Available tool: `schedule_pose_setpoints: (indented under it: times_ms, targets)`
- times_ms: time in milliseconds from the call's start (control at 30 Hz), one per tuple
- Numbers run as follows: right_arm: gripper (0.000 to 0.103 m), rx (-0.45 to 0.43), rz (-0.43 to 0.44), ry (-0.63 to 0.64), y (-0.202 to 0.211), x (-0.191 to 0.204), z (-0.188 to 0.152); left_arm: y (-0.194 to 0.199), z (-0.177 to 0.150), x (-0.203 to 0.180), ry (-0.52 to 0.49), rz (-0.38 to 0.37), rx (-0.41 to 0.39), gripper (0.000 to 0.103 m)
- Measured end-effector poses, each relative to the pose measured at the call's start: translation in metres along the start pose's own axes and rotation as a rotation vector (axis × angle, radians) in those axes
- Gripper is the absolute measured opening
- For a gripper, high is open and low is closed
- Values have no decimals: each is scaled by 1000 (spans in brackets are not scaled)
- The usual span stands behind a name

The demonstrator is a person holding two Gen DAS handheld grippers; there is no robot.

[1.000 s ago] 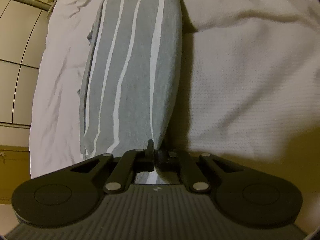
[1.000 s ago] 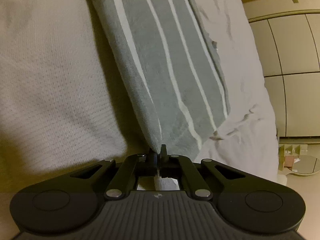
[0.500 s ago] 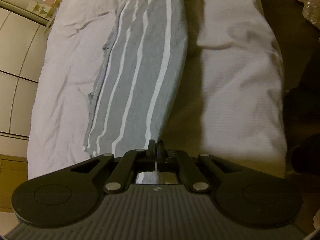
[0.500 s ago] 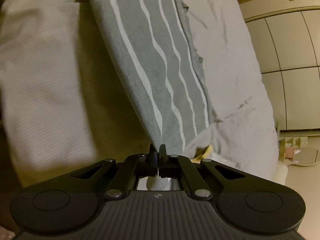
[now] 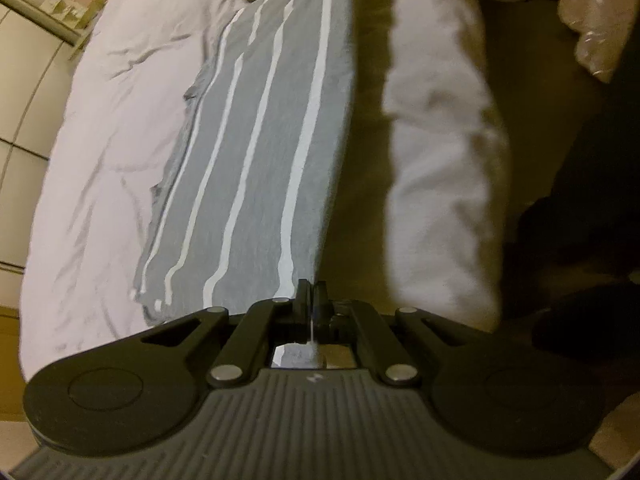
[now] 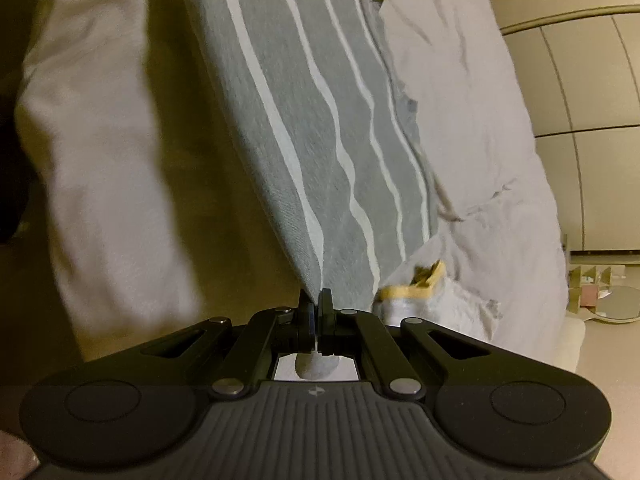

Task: Fold clothes
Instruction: 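Grasp the striped shirt end with both grippers and fold it over, then open both grippers and release the folded shirt onto the bed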

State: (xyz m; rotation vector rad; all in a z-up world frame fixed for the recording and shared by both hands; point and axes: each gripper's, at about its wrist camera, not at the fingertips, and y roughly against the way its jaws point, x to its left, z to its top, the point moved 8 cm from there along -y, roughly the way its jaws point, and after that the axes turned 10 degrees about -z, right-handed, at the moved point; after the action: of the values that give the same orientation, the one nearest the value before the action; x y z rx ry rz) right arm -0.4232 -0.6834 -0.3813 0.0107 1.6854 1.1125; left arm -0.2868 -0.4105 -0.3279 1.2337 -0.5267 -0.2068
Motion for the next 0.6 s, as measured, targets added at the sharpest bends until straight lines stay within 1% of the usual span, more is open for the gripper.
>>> schedule_pose_setpoints:
  times_ms: [167,267,300,333,367,400,433,467,533,600]
  targets:
    - [0,23,36,-3,1,12,-10,2,8,-35,-10,-93,-4,0]
    - [0,41,46,-21,-1,21,-11,-6,5,-39,12,-136,25,0]
    - [6,51,50,-17,-3,23,-11,-8,4,-39,16,-151,34,3]
    - [14,62,54,-14,-5,24,-11,-8,3,-40,17,-166,33,8]
    - [31,76,55,-20,-7,23,-14,-6,1,-39,21,-185,29,11]
    - [34,91,57,-28,-10,22,-18,-3,-1,-36,34,-200,23,22]
    - [34,117,65,-54,-13,18,-24,0,-4,-30,62,-214,17,27]
    - [34,139,71,-79,-15,13,-30,3,-6,-23,95,-223,11,27]
    - [34,160,69,-131,-20,-3,-34,9,-13,-2,205,-211,4,27]
    - [34,181,66,-183,-25,-19,-39,10,-20,24,320,-174,3,27]
